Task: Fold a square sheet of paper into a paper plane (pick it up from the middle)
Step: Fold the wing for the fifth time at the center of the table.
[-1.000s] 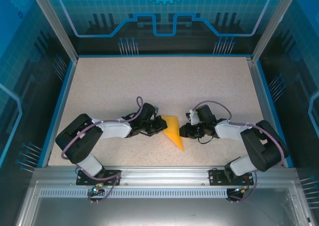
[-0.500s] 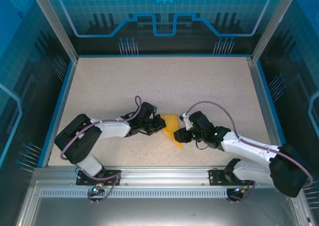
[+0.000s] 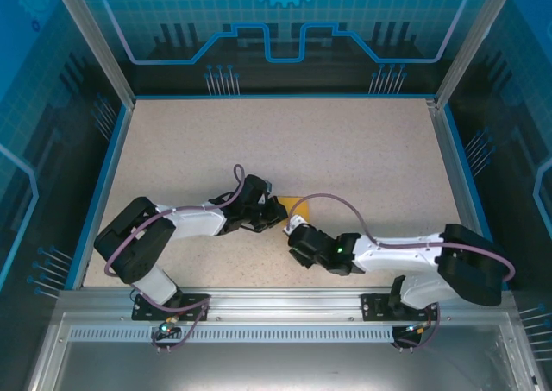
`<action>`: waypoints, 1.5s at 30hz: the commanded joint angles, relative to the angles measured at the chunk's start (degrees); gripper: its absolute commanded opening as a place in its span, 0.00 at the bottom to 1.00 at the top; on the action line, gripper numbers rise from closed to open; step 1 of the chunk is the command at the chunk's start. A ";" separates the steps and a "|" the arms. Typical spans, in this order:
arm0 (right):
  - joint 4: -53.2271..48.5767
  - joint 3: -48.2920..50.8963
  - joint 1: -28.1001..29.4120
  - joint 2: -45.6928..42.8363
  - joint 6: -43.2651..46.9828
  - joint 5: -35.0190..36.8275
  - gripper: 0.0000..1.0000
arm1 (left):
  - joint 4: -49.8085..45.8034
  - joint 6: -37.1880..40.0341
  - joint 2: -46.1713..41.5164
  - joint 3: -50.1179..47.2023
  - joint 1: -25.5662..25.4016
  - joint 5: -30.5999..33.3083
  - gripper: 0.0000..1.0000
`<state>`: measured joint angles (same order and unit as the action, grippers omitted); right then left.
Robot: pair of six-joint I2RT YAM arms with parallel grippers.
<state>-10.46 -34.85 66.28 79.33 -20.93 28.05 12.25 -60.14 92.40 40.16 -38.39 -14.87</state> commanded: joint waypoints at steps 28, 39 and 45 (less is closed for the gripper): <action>-5.35 -5.85 5.39 7.67 -3.13 12.24 0.35 | -2.49 -0.51 -1.61 1.81 0.40 -0.80 0.09; -4.61 -5.55 5.36 8.37 -3.59 11.45 0.34 | -2.72 -0.39 -1.94 1.58 0.44 -0.68 0.09; -4.92 -5.64 5.22 9.36 -3.74 11.63 0.28 | -2.41 -0.51 -2.05 1.12 0.46 -0.60 0.09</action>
<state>-14.59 -39.66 70.63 87.94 -23.38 38.81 10.79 -60.12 92.18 40.42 -38.35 -14.87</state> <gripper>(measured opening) 0.292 0.091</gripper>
